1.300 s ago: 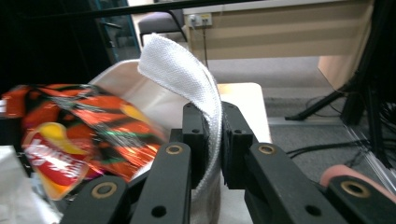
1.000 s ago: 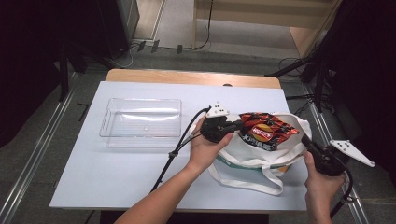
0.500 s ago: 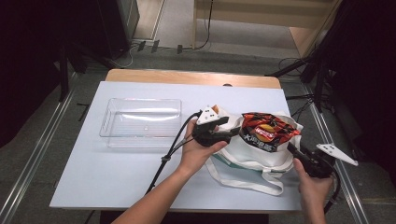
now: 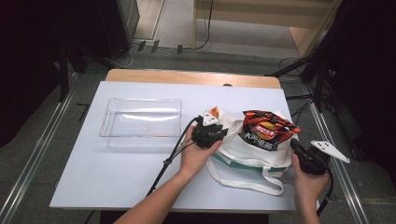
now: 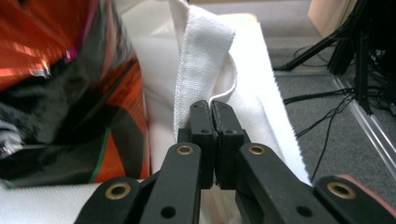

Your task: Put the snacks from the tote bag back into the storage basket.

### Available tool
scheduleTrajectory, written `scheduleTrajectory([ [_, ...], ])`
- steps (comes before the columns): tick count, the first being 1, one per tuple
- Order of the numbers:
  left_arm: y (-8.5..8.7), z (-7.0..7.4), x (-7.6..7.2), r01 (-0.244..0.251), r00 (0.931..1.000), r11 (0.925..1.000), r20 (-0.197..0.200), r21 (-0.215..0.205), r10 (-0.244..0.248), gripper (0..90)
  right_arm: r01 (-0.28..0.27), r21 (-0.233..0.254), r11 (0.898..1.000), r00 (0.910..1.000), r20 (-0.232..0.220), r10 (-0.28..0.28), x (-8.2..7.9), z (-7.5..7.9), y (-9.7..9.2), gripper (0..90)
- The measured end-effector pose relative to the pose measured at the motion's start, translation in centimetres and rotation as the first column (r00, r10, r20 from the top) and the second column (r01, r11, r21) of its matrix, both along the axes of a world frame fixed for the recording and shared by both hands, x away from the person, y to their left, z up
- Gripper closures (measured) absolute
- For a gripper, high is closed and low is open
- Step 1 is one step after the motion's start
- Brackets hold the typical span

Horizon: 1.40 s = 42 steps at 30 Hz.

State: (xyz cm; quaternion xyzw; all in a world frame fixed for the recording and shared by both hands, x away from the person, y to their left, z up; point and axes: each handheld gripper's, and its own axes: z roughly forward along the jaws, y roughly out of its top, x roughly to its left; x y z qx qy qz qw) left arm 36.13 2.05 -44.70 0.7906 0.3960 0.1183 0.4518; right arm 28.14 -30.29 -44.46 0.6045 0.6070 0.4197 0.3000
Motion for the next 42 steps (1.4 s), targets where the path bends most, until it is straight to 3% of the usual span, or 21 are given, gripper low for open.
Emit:
scheduleTrajectory([
  [5, -0.5, -1.6, 0.3, -0.017, 0.9997, 0.9997, -0.019, 0.018, 0.017, 73.9, -0.029, -0.027, 0.999, 0.9974, -0.066, 0.027, 0.9, -1.2, 0.2, 90.0],
  [8, -0.3, -2.3, 0.4, -0.018, 0.9996, 0.9998, -0.021, 0.003, 0.018, 74.4, -0.040, -0.039, 0.998, 0.9947, -0.096, 0.037, 1.3, -1.7, 0.2, 90.0],
  [12, -0.3, -2.8, -0.1, -0.021, 0.9996, 0.9997, 0.019, 0.009, 0.021, 75.5, -0.044, -0.037, 0.998, 0.9945, -0.097, 0.041, 1.2, -2.0, 0.2, 90.0],
  [15, -0.2, -2.9, 0.1, -0.018, 0.9998, 0.9998, 0.004, -0.007, 0.019, 76.3, -0.044, -0.022, 0.999, 0.9957, -0.083, 0.042, 1.1, -2.0, 0.1, 89.6],
  [19, -0.3, -3.0, 0.0, -0.025, 0.9996, 0.9997, 0.014, 0.005, 0.025, 76.5, -0.032, 0.030, 0.999, 0.9995, -0.001, 0.032, -0.1, -1.5, -0.3, 82.9],
  [21, -0.2, -3.0, -0.1, -0.019, 0.9996, 0.9998, 0.018, 0.003, 0.019, 76.2, -0.003, 0.010, 1.000, 0.9980, 0.064, 0.002, -1.2, -0.6, -0.1, 83.4],
  [24, -0.2, -2.9, -0.4, -0.018, 0.9993, 0.9998, 0.033, -0.004, 0.018, 73.1, 0.015, -0.038, 0.999, 0.9908, 0.135, -0.010, -2.8, 0.8, 0.8, 85.7],
  [32, -0.1, -2.9, -0.6, 0.002, 0.9992, 0.9996, 0.040, -0.028, -0.001, 63.7, 0.051, -0.042, 0.998, 0.9692, 0.243, -0.039, -5.7, 2.0, 2.9, 88.9],
  [37, 0.1, -2.3, -1.5, 0.041, 0.9937, 0.9977, 0.107, -0.054, -0.035, 54.4, 0.002, -0.016, 1.000, 0.9932, 0.116, 0.000, -4.1, 0.5, 3.1, 90.0],
  [42, 0.2, -0.7, -2.4, 0.039, 0.9916, 0.9919, 0.127, -0.121, -0.024, 50.7, -0.001, 0.010, 1.000, 0.9983, 0.058, 0.000, -3.2, -0.1, 3.0, 90.0],
])
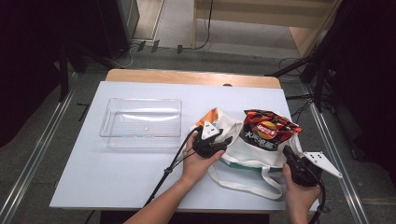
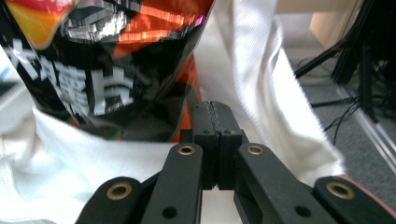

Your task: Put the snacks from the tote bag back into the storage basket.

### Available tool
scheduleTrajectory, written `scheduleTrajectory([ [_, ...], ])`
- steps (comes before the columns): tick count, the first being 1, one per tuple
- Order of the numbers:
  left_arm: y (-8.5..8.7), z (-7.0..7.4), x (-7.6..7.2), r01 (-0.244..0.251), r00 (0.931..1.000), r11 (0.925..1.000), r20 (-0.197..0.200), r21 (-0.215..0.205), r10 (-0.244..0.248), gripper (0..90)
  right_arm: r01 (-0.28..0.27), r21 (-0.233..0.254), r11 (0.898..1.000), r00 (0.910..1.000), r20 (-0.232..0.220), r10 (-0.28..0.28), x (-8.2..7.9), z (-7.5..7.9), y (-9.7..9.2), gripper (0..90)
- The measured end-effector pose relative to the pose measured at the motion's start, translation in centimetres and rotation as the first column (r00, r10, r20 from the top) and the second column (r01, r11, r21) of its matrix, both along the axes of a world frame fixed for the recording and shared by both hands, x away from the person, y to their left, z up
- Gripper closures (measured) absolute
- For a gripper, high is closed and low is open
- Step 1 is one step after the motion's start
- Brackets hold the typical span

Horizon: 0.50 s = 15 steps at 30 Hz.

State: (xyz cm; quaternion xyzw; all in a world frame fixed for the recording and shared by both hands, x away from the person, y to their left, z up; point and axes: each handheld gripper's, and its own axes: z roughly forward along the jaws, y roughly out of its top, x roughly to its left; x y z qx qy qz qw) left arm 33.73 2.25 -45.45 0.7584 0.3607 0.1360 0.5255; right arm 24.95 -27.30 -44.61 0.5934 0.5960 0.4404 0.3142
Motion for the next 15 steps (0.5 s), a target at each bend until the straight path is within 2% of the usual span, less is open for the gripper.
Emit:
scheduleTrajectory([
  [1, -0.1, 0.4, -0.2, 0.005, 0.9999, 0.9999, 0.010, -0.013, -0.004, 49.2, -0.005, 0.001, 1.000, 0.9999, -0.012, 0.005, 0.1, -0.2, 0.1, 90.0],
  [3, -0.5, 1.2, -0.6, 0.044, 0.9987, 0.9979, 0.028, -0.048, -0.043, 43.8, -0.004, -0.003, 1.000, 0.9996, -0.027, 0.004, 0.1, -0.5, 0.3, 90.0],
  [4, -0.8, 1.3, -0.8, 0.054, 0.9976, 0.9973, 0.046, -0.049, -0.052, 41.4, -0.003, -0.004, 1.000, 0.9996, -0.029, 0.003, 0.1, -0.6, 0.4, 90.0],
  [5, -1.1, 1.3, -0.8, 0.051, 0.9974, 0.9984, 0.053, -0.023, -0.050, 40.7, -0.002, -0.003, 1.000, 0.9996, -0.030, 0.002, 0.0, -0.6, 0.4, 90.0],
  [6, -1.4, 1.1, -0.6, 0.039, 0.9983, 0.9992, 0.043, 0.012, -0.039, 40.1, -0.002, -0.002, 1.000, 0.9995, -0.030, 0.002, 0.0, -0.6, 0.4, 90.0],
  [7, -1.6, 0.8, -0.1, 0.021, 0.9996, 0.9990, 0.016, 0.039, -0.022, 39.2, -0.007, 0.001, 1.000, 0.9995, -0.032, 0.007, -0.1, -0.6, 0.4, 90.0],
  [8, -1.7, 0.3, 0.4, 0.015, 0.9997, 0.9983, -0.018, 0.057, -0.014, 38.0, -0.011, 0.007, 1.000, 0.9993, -0.037, 0.011, -0.2, -0.6, 0.4, 90.0],
  [10, -1.7, -0.1, 1.0, -0.016, 0.9983, 0.9978, -0.055, 0.065, 0.019, 39.0, -0.023, 0.000, 1.000, 0.9988, -0.044, 0.023, -0.2, -0.7, 0.4, 90.0],
  [12, -1.6, 0.1, 1.1, -0.033, 0.9980, 0.9979, -0.052, 0.056, 0.035, 41.3, -0.040, -0.004, 0.999, 0.9973, -0.062, 0.040, -0.2, -0.8, 0.5, 90.0],
  [14, -1.7, 0.3, 1.1, -0.056, 0.9972, 0.9953, -0.045, 0.078, 0.060, 45.6, -0.052, -0.028, 0.998, 0.9957, -0.078, 0.050, -0.2, -1.0, 0.7, 90.0],
  [15, -1.7, 0.3, 1.3, -0.056, 0.9969, 0.9945, -0.050, 0.089, 0.061, 47.4, -0.044, -0.022, 0.999, 0.9965, -0.073, 0.042, -0.4, -1.0, 0.7, 90.0],
])
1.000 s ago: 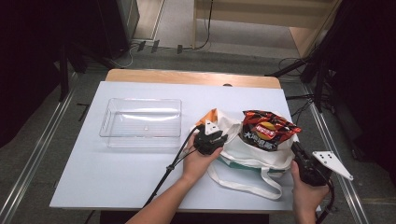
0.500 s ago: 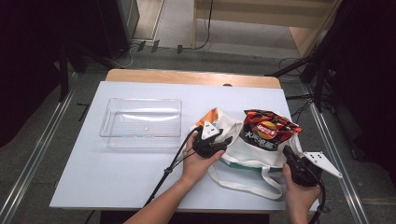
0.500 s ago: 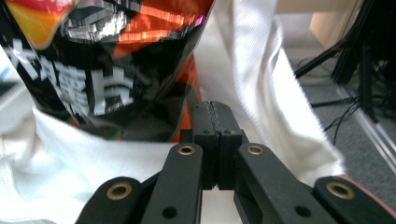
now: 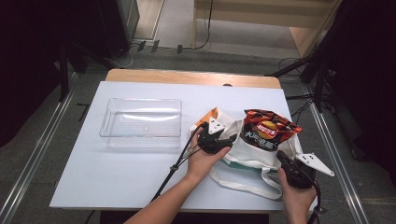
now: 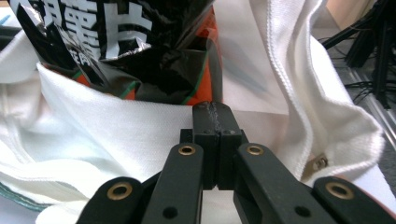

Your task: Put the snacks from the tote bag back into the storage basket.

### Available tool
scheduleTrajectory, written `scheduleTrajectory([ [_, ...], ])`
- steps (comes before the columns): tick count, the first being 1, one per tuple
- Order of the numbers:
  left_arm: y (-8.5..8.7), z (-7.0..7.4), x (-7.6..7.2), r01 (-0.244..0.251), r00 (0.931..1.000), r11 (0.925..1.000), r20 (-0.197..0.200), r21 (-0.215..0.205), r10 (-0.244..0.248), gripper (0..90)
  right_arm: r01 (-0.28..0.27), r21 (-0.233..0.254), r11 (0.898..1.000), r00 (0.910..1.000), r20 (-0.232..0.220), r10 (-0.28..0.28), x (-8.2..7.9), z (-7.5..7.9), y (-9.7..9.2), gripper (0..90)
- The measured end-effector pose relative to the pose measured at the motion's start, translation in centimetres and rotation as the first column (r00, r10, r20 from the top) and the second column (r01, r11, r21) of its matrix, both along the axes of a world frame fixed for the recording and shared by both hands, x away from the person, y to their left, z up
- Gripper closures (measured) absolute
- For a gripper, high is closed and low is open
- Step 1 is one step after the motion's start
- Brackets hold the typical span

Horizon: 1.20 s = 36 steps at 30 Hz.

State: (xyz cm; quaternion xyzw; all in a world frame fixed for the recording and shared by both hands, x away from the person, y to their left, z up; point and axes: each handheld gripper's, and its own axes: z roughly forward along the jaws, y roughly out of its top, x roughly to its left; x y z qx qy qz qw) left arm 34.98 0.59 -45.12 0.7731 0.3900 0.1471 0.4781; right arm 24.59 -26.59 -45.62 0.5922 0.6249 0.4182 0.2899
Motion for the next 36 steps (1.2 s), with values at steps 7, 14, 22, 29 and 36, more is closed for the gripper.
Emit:
scheduleTrajectory([
  [7, 0.5, -0.2, 0.6, -0.021, 0.9989, 0.9996, -0.041, 0.017, 0.022, 77.1, 0.036, 0.024, 0.999, 0.9920, 0.121, -0.038, -0.7, 1.3, 0.3, 85.9],
  [14, 0.6, -0.2, 0.6, -0.002, 0.9988, 0.9998, -0.048, 0.020, 0.003, 86.7, 0.058, 0.083, 0.995, 0.9943, 0.085, -0.065, 1.3, 1.2, -1.1, 89.0],
  [22, 0.6, -0.2, 0.8, -0.010, 0.9983, 0.9999, -0.058, 0.007, 0.011, 88.2, 0.010, 0.047, 0.999, 0.9999, 0.011, -0.010, 1.4, 0.6, -0.6, 90.0],
  [29, 0.8, -0.4, 1.3, -0.039, 0.9957, 0.9989, -0.085, -0.024, 0.037, 87.5, -0.014, -0.029, 0.999, 0.9988, -0.047, 0.013, 0.6, -0.4, -0.4, 90.0],
  [36, 0.8, -0.8, 1.3, -0.043, 0.9949, 0.9985, -0.092, -0.034, 0.040, 83.5, -0.051, -0.032, 0.998, 0.9883, -0.145, 0.046, 0.8, -1.4, -0.4, 90.0],
])
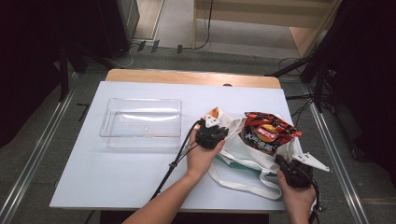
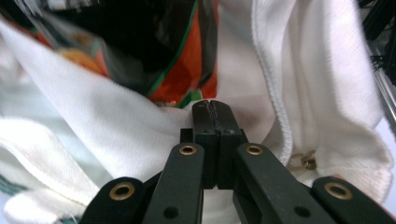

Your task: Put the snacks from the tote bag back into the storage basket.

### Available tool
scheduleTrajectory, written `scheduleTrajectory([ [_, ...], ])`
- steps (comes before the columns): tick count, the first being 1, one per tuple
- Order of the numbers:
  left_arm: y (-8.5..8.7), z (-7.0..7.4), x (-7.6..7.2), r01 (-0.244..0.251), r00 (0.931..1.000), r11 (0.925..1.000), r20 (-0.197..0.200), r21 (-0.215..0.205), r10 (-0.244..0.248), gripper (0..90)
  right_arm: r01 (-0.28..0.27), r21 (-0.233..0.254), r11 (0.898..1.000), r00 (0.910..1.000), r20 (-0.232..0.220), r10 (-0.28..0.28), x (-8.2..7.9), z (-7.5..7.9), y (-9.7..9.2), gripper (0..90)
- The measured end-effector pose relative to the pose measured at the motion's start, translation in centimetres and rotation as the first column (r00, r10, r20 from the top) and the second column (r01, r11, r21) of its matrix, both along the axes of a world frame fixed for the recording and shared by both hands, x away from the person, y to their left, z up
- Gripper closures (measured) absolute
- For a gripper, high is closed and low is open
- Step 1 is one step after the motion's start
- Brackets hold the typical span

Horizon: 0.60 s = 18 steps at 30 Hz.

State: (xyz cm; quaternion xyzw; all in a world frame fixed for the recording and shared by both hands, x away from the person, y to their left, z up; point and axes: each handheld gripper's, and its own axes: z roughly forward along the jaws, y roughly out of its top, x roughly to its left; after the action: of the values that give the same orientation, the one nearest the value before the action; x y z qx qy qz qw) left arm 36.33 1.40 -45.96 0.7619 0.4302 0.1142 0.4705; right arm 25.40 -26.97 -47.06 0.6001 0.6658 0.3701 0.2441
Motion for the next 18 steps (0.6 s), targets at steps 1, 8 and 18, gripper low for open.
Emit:
scheduleTrajectory([
  [1, 0.1, -0.1, 0.0, -0.001, 1.0000, 1.0000, 0.000, 0.001, 0.001, 82.9, -0.005, -0.008, 1.000, 0.9999, -0.015, 0.005, 0.0, -0.1, 0.0, 90.0],
  [8, 0.2, -0.5, -0.1, 0.007, 1.0000, 0.9999, -0.003, -0.012, -0.007, 81.4, -0.023, 0.040, 0.999, 0.9927, 0.119, 0.018, -0.7, 0.5, -0.6, 80.7],
  [18, 0.2, -0.8, -0.3, 0.017, 0.9998, 0.9998, 0.014, -0.014, -0.016, 80.2, -0.068, 0.098, 0.993, 0.9412, 0.336, 0.031, -1.9, 3.5, 1.2, 50.8],
])
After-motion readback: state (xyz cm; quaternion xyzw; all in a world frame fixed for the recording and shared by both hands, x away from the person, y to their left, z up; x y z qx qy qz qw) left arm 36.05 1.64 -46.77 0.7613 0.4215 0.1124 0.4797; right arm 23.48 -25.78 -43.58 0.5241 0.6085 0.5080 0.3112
